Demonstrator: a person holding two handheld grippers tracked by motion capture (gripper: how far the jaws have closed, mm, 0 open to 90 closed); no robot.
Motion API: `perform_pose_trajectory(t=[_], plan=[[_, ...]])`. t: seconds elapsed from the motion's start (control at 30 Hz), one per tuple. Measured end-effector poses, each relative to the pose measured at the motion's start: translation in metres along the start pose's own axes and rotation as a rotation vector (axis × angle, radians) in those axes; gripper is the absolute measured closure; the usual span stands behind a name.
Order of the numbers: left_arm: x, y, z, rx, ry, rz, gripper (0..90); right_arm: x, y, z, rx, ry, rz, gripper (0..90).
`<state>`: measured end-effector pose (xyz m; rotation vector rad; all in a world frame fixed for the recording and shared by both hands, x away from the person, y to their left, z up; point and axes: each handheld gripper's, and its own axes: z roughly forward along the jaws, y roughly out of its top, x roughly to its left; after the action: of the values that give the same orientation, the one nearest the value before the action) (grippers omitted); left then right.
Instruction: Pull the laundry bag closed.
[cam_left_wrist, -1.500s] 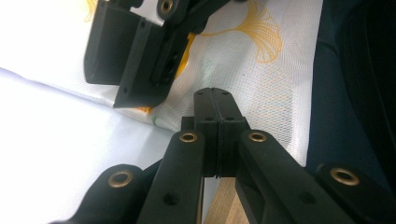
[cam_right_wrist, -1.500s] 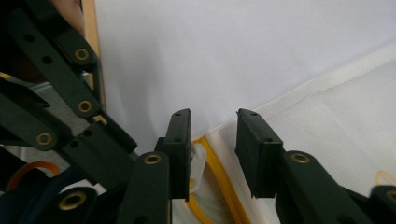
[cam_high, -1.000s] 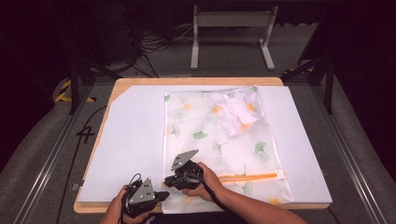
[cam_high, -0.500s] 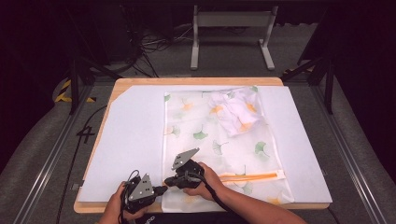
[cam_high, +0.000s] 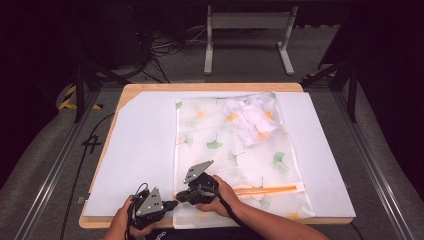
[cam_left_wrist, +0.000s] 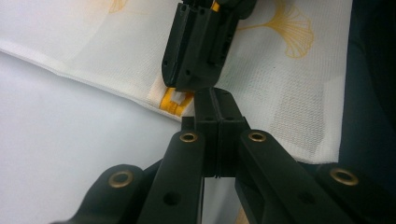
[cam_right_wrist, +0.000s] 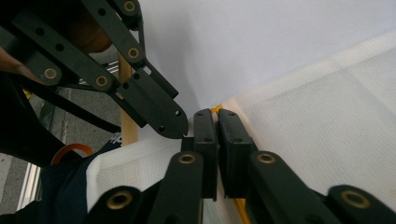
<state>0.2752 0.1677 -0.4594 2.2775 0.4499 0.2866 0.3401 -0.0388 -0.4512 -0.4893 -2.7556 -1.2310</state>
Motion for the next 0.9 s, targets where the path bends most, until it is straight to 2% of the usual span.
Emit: perform_pose_trajectory(t=[0.3, 0.53, 0.67, 0.9], plan=[[0.0019, -0.001, -0.0002, -0.004, -0.013, -0.012, 90.0, 0.0106, -0.0018, 0.0021, -0.011, -0.082, -0.051, 89.8], [0.0012, -0.0009, -0.0003, -0.002, -0.009, -0.005, 90.0, 0.0055, -0.002, 0.0005, -0.021, -0.057, -0.028, 90.0], [0.0009, -0.0003, -0.0002, 0.002, -0.008, -0.004, 90.0, 0.0056, -0.001, -0.0012, -0.01, -0.059, -0.058, 90.0], [0.0016, -0.0011, -0.0001, -0.004, -0.012, -0.025, 90.0, 0.005, -0.0029, -0.0035, -0.003, -0.054, -0.054, 90.0]])
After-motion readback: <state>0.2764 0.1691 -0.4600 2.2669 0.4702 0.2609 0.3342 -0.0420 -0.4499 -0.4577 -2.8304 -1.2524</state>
